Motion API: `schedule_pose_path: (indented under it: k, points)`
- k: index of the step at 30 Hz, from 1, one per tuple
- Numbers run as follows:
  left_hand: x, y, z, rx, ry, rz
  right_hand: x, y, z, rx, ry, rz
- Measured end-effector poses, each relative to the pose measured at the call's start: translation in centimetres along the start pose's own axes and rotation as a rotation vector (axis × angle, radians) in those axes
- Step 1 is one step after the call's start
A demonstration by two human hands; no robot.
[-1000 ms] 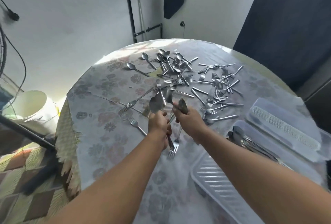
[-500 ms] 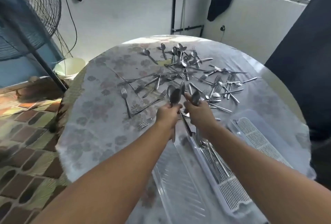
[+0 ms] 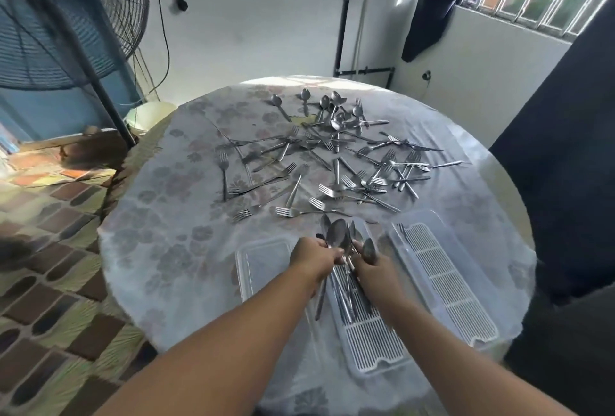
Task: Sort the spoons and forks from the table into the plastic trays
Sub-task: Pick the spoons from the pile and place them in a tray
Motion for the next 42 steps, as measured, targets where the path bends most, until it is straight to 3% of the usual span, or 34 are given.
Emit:
schedule_pose_path:
  k: [8,16,23,32,37,42]
  points:
    - [-0.8,-0.6,1.6,0.084,-0.363,-0.152,2.5,-1.4,0.5,-0.073,0.129,0.114]
    - [1.0,-0.7,1.3,0.236,-0.64,-0.146,-0.5,-0.7,1.3,-0.133,0.404,-0.023]
    - [1.6,-0.2,0.2,0.306,-0.545,-0.075,-1.9,-0.4,1.2,-0.14,0.443,-0.044]
    - [1.8,1.1,2.1,0.307,-0.052,0.015,-2.4,0.2,-0.5,-0.003,0.19,-0.099]
    - [2.7,1.0,2.9,0.258,-0.029,0.076,-1.9,-0.1,-0.2,-0.115,-0.008,-0.028]
    - [2.4,0.9,2.6,0.273,-0.22,0.042,-2.0,-1.1,0.1,-0.147,0.022,0.007]
Point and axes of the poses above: each hand's wrist, its own y-axis away from the middle knuckle, its own z-axis out of the palm, x = y × z, the point moved 10 cm from there along -y, towards the middle knuckle, and after that the axes turned 15 degrees about -x, right-handed, at the moved point
